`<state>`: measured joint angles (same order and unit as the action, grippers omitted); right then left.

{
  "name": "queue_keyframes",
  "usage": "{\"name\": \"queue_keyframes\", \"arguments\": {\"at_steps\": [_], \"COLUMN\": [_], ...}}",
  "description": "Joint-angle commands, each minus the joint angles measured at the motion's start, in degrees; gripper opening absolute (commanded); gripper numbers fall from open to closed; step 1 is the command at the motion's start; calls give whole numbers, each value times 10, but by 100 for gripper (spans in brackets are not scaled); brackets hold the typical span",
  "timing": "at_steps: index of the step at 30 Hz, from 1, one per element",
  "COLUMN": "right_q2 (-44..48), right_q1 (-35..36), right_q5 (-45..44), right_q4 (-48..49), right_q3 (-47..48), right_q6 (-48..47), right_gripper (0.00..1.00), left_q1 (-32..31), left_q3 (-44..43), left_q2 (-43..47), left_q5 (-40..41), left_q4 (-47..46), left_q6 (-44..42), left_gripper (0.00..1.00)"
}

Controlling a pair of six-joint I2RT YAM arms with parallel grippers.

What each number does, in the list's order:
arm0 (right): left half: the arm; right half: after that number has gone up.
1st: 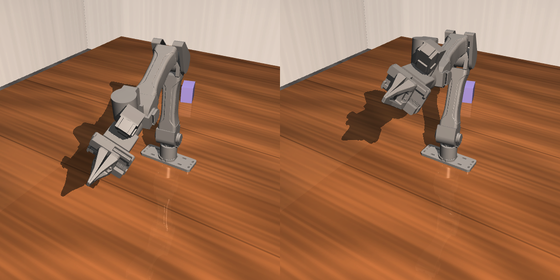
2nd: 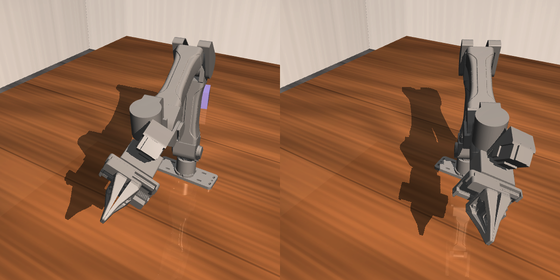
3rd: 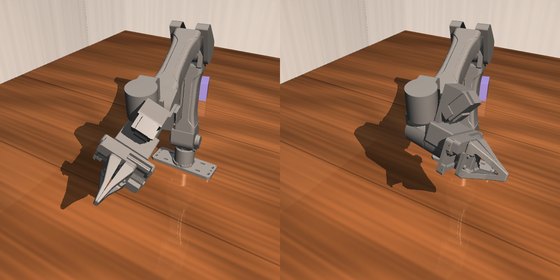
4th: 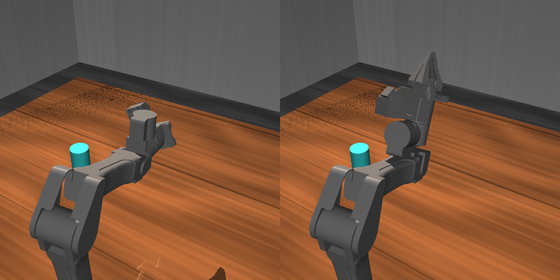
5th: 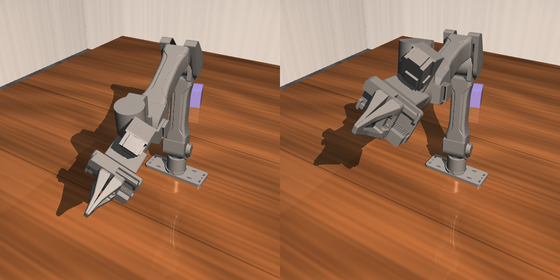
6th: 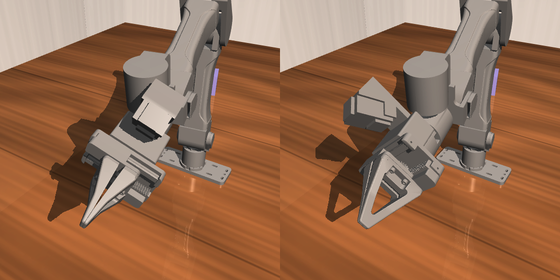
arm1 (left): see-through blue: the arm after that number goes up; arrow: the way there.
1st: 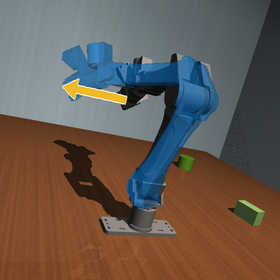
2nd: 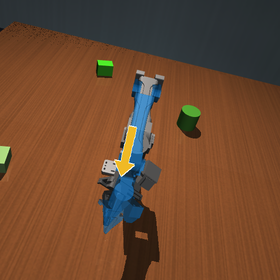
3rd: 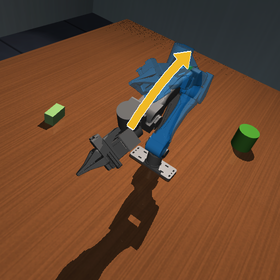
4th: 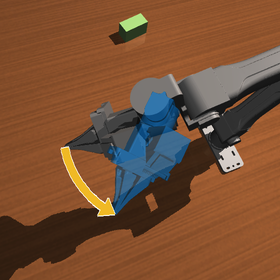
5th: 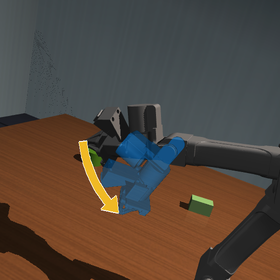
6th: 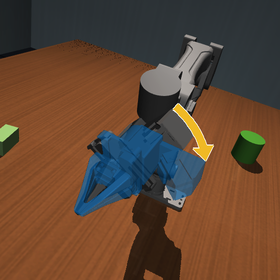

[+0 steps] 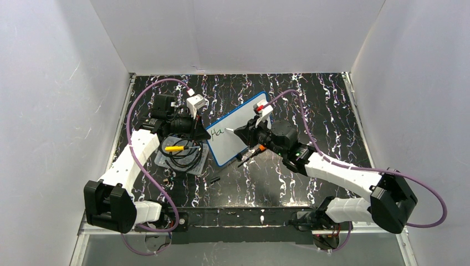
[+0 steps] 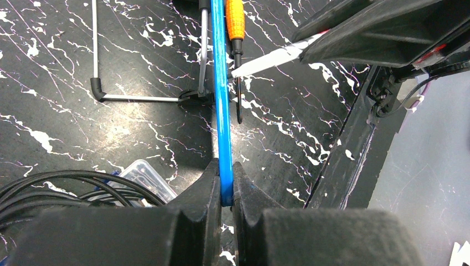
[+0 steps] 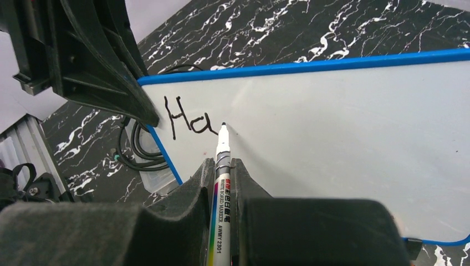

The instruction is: Write a sentence on the whiteboard

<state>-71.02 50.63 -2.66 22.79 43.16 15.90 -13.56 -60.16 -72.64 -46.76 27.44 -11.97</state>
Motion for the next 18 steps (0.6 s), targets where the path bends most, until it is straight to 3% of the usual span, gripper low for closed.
{"name": "queue_keyframes", "arguments": {"at_steps": [1, 18], "right_q2": [19, -16], "right_q1": [-2, -2], "right_q5": [-9, 6], "right_q4": [28, 64], "right_q3": [5, 25], "right_q6": [-6, -9], "right_gripper": [1, 1], "left_q1": [0, -1], "left_q3": [-20, -19], "left_q2": [16, 16], "left_q5": [-56, -59], "left_q4": [24, 23], "left_q6": [13, 13], "left_gripper": [0, 0]}}
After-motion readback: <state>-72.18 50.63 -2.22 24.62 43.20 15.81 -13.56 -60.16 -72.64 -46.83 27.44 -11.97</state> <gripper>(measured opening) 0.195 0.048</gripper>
